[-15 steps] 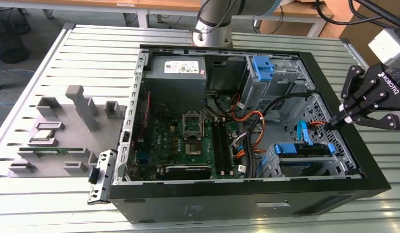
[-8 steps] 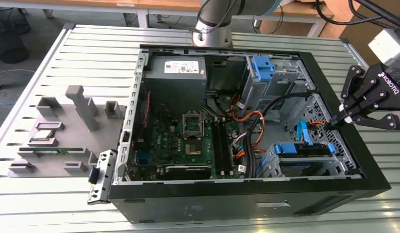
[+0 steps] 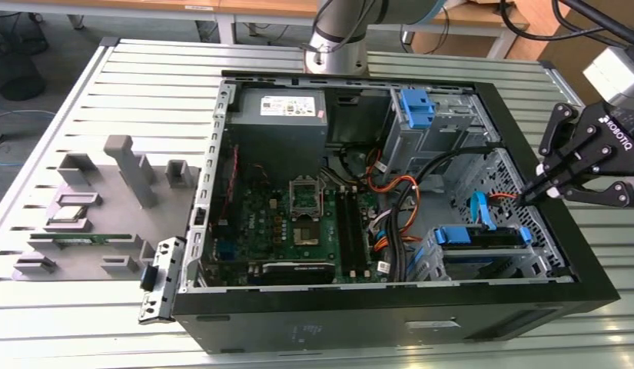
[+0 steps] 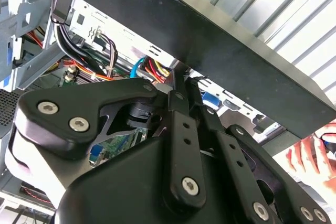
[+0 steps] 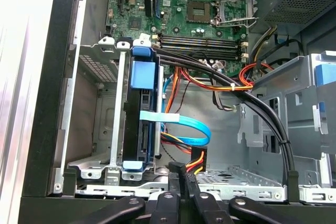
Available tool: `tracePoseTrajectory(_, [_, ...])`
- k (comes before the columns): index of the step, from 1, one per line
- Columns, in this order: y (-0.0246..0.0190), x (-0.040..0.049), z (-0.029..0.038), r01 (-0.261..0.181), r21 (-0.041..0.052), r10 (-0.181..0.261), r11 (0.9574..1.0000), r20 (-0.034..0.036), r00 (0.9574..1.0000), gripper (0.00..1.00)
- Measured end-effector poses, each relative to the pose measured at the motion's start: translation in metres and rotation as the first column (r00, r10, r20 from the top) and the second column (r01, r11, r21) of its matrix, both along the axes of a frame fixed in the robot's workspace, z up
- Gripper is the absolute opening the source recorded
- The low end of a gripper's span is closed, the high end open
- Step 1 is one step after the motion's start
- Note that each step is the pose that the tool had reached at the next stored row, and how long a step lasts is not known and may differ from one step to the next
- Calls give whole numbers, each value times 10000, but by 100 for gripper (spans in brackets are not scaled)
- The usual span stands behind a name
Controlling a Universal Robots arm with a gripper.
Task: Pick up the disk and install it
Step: 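Insert the second disk wire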
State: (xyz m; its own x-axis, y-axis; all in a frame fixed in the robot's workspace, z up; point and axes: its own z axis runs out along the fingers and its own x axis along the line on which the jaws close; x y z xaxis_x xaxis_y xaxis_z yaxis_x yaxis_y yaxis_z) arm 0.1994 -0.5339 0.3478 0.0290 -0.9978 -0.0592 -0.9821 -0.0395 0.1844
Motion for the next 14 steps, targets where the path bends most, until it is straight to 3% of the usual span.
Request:
tracePoseTrajectory(6, [1, -15, 1, -1, -5, 1, 10000, 2, 10000, 18])
tracePoseTrajectory(14, [0, -176, -2, -3, -5, 3, 10000, 49, 10000, 18])
